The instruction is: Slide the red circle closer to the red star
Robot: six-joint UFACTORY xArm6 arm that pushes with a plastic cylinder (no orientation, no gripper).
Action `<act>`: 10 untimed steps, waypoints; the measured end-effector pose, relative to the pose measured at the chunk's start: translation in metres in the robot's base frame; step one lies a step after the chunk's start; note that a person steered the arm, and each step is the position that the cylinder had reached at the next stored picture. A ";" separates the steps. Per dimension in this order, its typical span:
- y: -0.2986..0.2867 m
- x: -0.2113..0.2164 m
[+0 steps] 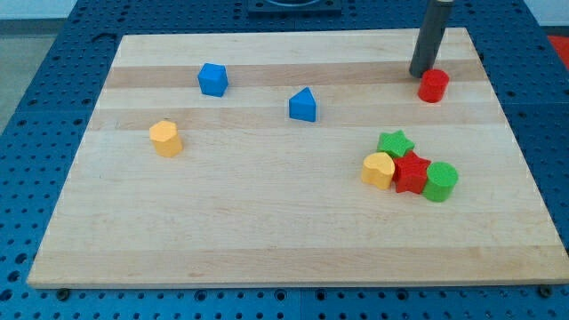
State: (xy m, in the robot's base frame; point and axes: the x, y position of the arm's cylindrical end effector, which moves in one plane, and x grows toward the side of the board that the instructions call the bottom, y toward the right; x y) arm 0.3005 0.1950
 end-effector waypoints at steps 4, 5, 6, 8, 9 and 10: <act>0.007 0.048; 0.004 0.073; 0.004 0.097; 0.004 0.125; 0.004 0.126; 0.004 0.107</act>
